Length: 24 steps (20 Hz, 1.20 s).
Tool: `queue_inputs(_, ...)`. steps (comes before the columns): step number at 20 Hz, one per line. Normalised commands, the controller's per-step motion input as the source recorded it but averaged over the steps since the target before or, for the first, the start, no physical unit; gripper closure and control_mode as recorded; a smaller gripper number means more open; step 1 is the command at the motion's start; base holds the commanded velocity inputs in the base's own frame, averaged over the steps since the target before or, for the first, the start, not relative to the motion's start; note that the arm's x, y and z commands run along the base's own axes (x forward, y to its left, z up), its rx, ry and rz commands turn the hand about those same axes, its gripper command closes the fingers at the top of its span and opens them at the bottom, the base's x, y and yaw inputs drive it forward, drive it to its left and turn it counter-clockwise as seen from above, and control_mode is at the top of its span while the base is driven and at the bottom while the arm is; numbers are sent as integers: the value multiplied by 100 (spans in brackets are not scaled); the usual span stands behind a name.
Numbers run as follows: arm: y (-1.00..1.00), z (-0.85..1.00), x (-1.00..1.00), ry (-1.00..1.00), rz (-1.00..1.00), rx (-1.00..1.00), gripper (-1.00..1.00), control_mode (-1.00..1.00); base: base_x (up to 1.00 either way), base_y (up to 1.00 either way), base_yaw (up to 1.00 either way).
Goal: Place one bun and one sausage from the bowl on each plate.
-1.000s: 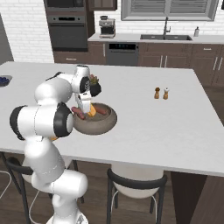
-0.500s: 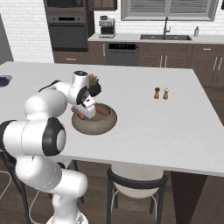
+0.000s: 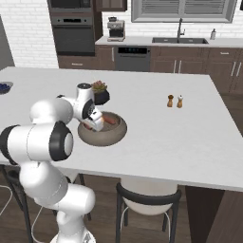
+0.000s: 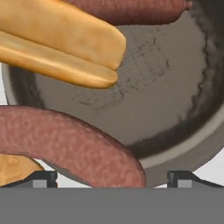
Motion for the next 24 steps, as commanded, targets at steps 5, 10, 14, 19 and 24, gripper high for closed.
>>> queue_inputs(5,-3,-1,9,0,13,-2,-100,-100,0,0,0)
queue_inputs(10,12,-17,-28,-2,9,-9,-100,-100,0,0,0)
queue_inputs(14,18,-10,-1,-6,7,-3,-100,-100,0,0,0)
queue_inputs(19,0,-10,17,-4,4,0,-100,-100,0,0,0)
queue_inputs(24,-10,13,7,-1,0,3,-100,-100,0,0,0)
